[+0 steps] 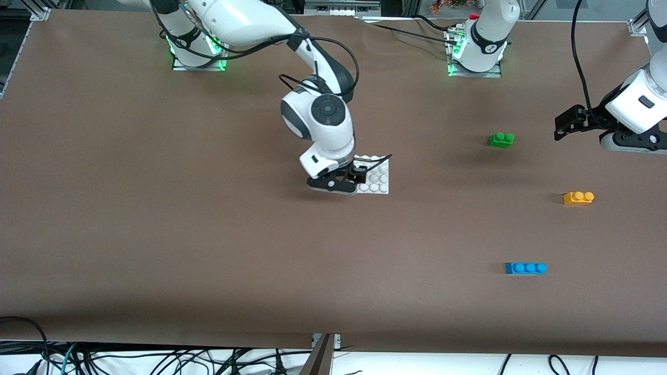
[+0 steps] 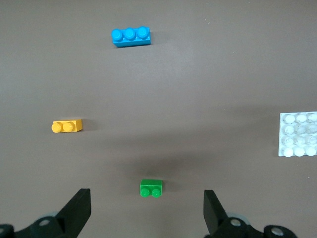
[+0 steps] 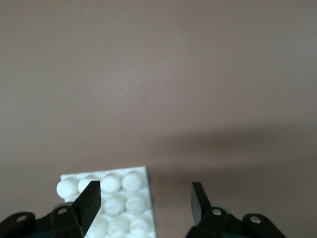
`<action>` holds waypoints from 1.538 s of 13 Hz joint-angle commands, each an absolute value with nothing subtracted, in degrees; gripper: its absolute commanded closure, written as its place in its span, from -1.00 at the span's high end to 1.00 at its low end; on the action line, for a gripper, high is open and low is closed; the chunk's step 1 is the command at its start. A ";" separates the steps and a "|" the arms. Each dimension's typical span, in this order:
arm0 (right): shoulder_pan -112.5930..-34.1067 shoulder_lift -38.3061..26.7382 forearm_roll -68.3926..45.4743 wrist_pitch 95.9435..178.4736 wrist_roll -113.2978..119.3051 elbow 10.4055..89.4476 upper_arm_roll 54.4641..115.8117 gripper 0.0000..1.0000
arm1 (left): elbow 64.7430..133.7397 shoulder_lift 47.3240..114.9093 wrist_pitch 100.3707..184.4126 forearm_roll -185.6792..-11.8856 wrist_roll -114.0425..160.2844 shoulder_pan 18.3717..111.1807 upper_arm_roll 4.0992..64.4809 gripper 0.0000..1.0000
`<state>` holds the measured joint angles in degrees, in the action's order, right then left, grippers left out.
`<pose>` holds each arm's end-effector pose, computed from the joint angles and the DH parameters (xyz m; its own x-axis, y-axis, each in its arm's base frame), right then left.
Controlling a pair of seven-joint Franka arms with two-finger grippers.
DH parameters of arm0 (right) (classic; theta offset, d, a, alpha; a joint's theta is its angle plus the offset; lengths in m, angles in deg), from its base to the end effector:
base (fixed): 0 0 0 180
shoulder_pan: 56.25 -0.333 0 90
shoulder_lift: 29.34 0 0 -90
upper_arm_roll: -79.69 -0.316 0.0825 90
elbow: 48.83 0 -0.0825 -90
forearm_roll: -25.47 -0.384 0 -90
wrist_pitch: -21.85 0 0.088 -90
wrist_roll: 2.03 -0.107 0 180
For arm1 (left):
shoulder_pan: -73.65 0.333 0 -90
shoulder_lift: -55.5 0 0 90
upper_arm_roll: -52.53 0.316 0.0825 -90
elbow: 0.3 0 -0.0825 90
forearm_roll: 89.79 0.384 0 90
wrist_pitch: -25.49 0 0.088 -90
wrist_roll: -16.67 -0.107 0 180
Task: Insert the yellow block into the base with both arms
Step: 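Release the base plate and return the right gripper to rest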
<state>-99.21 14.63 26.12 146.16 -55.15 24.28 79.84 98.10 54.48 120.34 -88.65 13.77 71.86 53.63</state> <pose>0.5568 0.5158 0.3067 0.9808 -0.1757 0.0850 -0.1677 -0.9814 -0.0935 0.5515 -0.0046 0.5721 0.9969 -0.0643 -0.0451 -0.0651 -0.9977 -0.0171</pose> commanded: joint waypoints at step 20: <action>-60.56 -28.19 23.54 111.77 -5.28 44.34 76.17 1.00 | 96.47 57.25 121.56 -88.03 13.59 72.07 53.76 1.00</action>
